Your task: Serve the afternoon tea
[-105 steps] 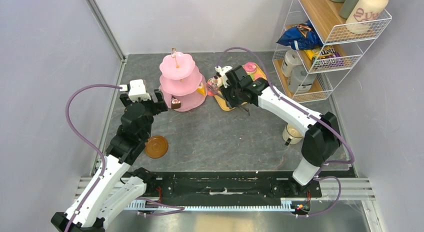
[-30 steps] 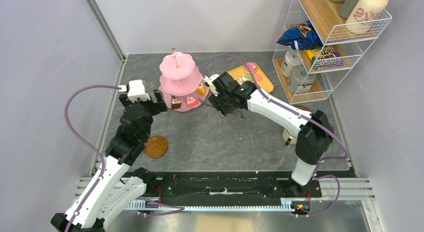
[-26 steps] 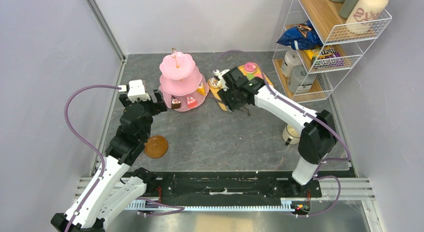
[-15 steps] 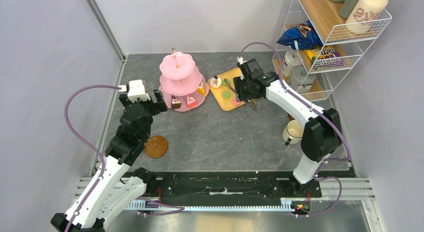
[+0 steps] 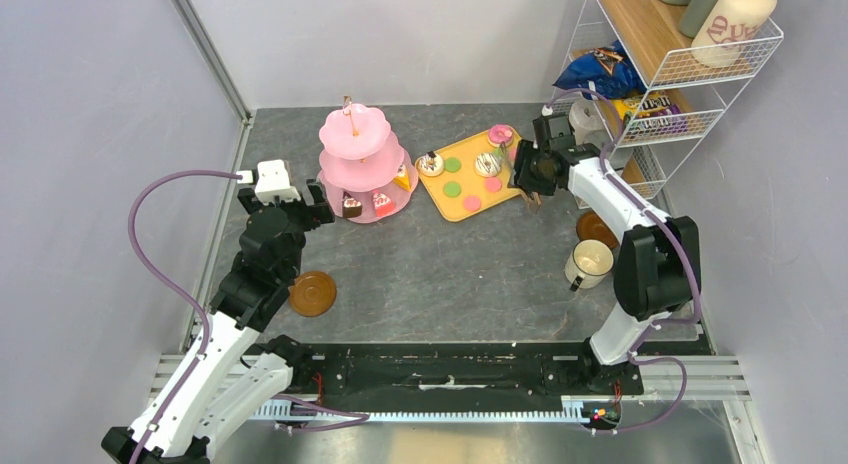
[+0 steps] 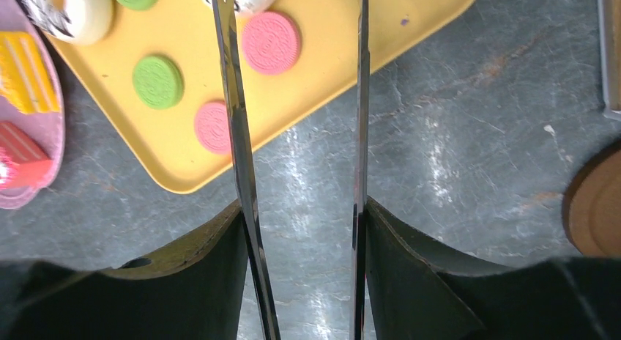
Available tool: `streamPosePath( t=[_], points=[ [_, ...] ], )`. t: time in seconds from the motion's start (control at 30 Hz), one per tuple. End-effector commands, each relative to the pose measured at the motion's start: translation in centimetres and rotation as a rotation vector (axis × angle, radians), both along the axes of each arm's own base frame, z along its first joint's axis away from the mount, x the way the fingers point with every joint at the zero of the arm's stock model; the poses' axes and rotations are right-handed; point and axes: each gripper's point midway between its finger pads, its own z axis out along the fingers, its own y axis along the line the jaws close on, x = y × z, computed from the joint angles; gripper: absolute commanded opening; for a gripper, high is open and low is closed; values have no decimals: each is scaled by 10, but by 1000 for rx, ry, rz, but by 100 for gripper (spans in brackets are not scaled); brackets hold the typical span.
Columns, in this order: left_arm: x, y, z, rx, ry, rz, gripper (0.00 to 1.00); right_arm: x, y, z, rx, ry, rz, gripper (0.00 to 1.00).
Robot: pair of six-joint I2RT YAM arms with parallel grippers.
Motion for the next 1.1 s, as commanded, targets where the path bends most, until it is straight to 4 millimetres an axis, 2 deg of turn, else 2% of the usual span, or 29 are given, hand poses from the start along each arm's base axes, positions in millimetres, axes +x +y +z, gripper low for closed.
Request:
streamPosePath(
  t=[0.0,0.17,0.3,0.47,0.63,0.87,1.07],
  points=[
    [2,-2,10,-49,-44,3,94,22,15,11,119,-66,-13,60],
    [3,-1,10,-46,-41,5,94,27,21,-6,150,-24,-10,59],
    [3,-1,10,-47,-43,5,94,23,22,-23,154,24,-18,58],
    [3,-1,10,-47,-44,4,94,20,25,-35,169,53,-3,56],
    [3,-1,10,-45,-43,5,94,18,36,-36,217,75,33,54],
    [3,-1,10,-45,-43,5,94,16,39,-30,226,76,65,53],
    [3,-1,10,-45,-43,5,94,15,42,-24,236,76,85,45]
  ],
)
